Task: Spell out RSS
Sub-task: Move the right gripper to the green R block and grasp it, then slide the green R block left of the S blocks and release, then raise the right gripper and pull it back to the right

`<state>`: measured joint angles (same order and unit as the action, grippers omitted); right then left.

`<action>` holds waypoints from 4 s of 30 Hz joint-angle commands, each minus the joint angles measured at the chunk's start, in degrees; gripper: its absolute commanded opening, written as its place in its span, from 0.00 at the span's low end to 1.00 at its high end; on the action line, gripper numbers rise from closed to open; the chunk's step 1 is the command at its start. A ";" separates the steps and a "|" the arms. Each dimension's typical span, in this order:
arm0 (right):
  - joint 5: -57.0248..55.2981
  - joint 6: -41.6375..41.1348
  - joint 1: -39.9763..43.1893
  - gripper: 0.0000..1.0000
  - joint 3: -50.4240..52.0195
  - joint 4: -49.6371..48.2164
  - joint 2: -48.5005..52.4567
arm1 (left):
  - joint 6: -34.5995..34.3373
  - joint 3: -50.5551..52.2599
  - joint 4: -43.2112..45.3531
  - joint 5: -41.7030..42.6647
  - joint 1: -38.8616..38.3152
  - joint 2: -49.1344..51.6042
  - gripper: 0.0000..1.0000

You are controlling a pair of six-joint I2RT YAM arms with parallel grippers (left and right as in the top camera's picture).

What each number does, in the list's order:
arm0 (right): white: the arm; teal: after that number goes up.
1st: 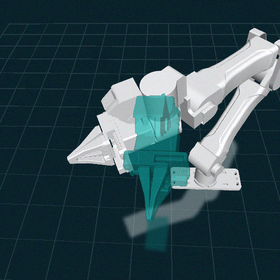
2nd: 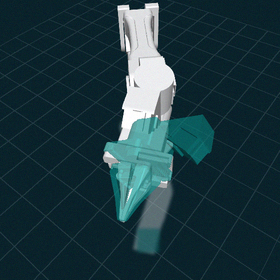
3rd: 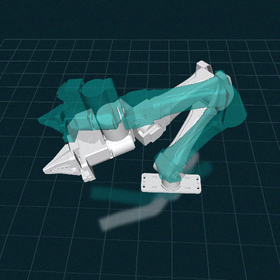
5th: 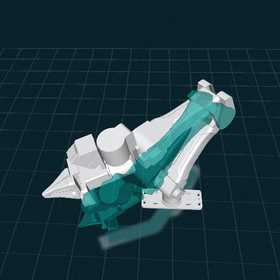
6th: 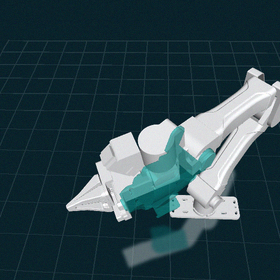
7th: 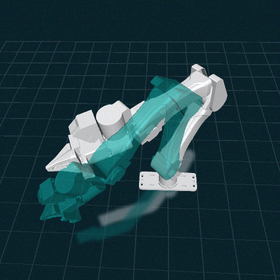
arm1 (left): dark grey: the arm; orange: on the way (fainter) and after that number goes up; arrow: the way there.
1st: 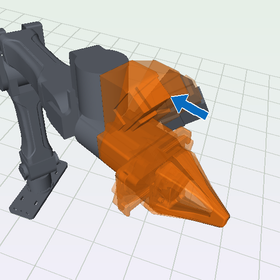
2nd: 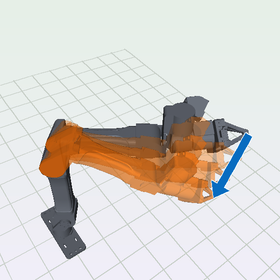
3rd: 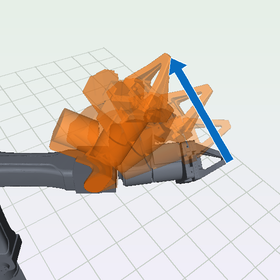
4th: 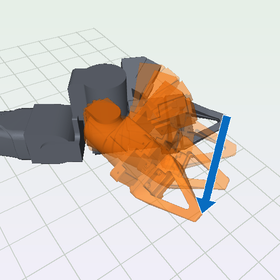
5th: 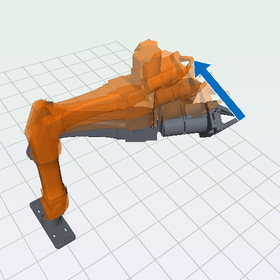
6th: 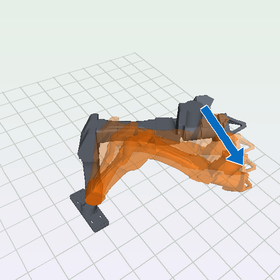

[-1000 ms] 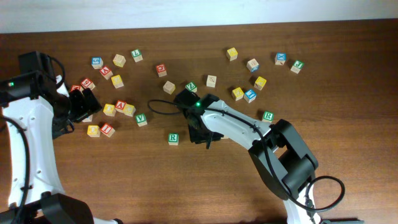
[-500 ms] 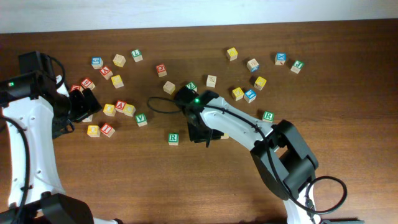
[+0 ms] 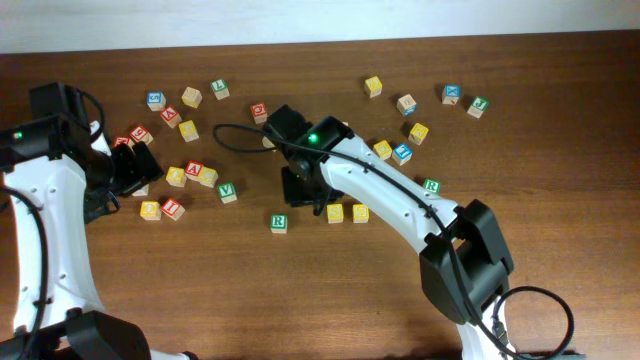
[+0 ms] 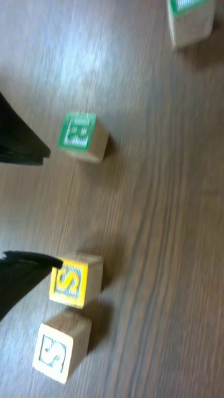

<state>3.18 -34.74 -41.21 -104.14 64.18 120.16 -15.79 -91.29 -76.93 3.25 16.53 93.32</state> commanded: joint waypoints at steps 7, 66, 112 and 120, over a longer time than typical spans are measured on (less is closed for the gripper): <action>-1.01 -8.11 -7.72 0.41 -0.87 -7.41 6.62 | 0.46 -0.11 0.11 0.44 0.13 0.00 0.99; -7.50 -4.72 -3.28 0.37 -0.79 -0.09 11.37 | 0.46 -0.11 0.11 0.44 0.13 0.00 0.99; -14.08 12.13 26.29 0.04 -16.26 33.18 -8.41 | 0.46 -0.11 0.11 0.44 0.13 0.00 0.99; -9.75 17.40 39.71 0.04 -6.56 33.11 -21.75 | 0.46 -0.11 0.13 0.44 0.13 0.00 0.99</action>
<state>-8.78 -20.29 -4.43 -115.96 96.92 100.82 -15.79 -91.29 -76.93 3.25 16.53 93.32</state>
